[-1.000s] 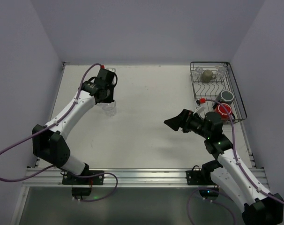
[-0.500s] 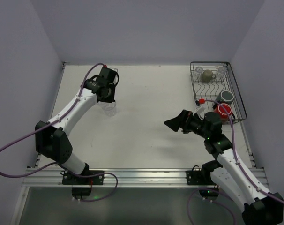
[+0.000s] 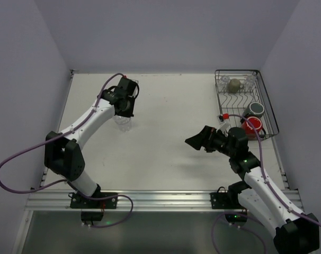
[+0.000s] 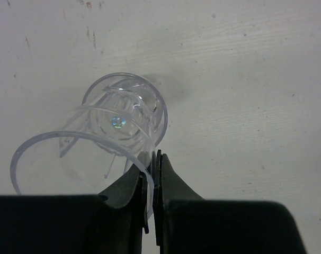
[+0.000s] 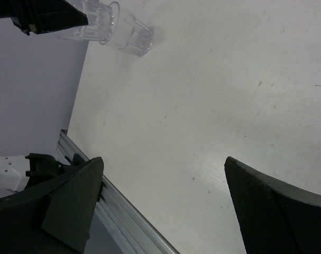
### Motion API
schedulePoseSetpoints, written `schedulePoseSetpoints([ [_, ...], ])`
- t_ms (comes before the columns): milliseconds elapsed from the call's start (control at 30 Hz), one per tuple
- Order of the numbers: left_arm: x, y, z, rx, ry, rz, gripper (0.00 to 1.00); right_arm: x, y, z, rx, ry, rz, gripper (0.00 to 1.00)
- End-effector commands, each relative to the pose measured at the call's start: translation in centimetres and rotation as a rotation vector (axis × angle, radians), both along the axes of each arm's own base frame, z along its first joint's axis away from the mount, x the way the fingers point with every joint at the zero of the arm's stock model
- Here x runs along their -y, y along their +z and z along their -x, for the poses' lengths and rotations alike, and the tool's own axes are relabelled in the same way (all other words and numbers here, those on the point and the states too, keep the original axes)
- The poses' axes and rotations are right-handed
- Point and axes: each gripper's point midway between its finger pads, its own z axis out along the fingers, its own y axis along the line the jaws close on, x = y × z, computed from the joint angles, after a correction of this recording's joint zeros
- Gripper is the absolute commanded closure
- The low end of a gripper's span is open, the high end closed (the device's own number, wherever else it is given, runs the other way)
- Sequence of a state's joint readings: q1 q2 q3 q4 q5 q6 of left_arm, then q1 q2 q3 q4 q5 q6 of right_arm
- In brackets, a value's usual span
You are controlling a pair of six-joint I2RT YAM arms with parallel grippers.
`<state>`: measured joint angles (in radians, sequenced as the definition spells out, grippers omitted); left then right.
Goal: Unload the cups from the dish rack
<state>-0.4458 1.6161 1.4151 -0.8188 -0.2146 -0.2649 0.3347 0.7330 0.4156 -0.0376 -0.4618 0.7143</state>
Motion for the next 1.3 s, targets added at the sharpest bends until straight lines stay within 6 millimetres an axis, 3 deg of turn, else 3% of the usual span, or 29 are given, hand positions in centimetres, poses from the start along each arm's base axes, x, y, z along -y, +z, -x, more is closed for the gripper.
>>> schedulePoseSetpoints([
  [0,-0.8,-0.4,0.1,-0.012,-0.026,-0.072,1.00,0.0,0.6,-0.4,0.032,-0.004,-0.009,0.01],
  [233,0.0,-2.2,0.2,-0.063,-0.052,-0.091,0.98,0.0,1.0,-0.6,0.043,-0.011,-0.008,0.01],
  [400,0.3,-2.2,-0.3,-0.055,-0.053,-0.084,0.65,0.3,1.7,-1.0,0.062,-0.028,0.006,0.01],
  [600,0.1,-1.3,-1.0,-0.022,-0.036,-0.099,0.36,1.5,3.2,-1.8,0.098,-0.104,0.044,0.01],
  [667,0.1,-0.1,-1.3,0.018,-0.023,-0.105,0.29,2.2,4.1,-2.2,0.117,-0.153,0.063,0.01],
  [700,0.3,0.6,-1.6,0.045,-0.020,-0.099,0.21,2.7,4.3,-2.5,0.127,-0.174,0.087,0.01],
  [767,0.8,3.5,-2.0,0.134,-0.010,-0.065,0.13,4.1,5.1,-3.2,0.136,-0.250,0.136,0.02],
  [833,1.6,7.8,-2.1,0.276,-0.005,0.011,0.08,5.4,5.8,-3.5,0.145,-0.303,0.196,0.02],
  [900,2.6,11.7,-2.3,0.429,-0.006,0.085,0.04,7.9,6.0,-4.5,0.153,-0.418,0.281,0.02],
  [1000,5.2,17.0,2.3,0.614,-0.135,0.281,0.02,12.3,6.2,-5.3,0.126,-0.587,0.374,0.02],
  [1067,7.7,18.3,5.3,0.626,-0.285,0.449,0.00,14.5,6.7,-5.8,0.119,-0.670,0.387,0.02],
  [1100,7.8,18.9,7.0,0.654,-0.327,0.515,0.00,16.6,6.4,-6.1,0.096,-0.752,0.404,0.02],
  [1167,9.0,19.0,9.9,0.628,-0.445,0.612,0.00,19.1,6.2,-6.4,0.070,-0.851,0.435,0.01],
  [1267,9.0,17.6,13.2,0.610,-0.561,0.662,0.00,22.1,6.1,-7.3,0.030,-0.978,0.522,0.01],
])
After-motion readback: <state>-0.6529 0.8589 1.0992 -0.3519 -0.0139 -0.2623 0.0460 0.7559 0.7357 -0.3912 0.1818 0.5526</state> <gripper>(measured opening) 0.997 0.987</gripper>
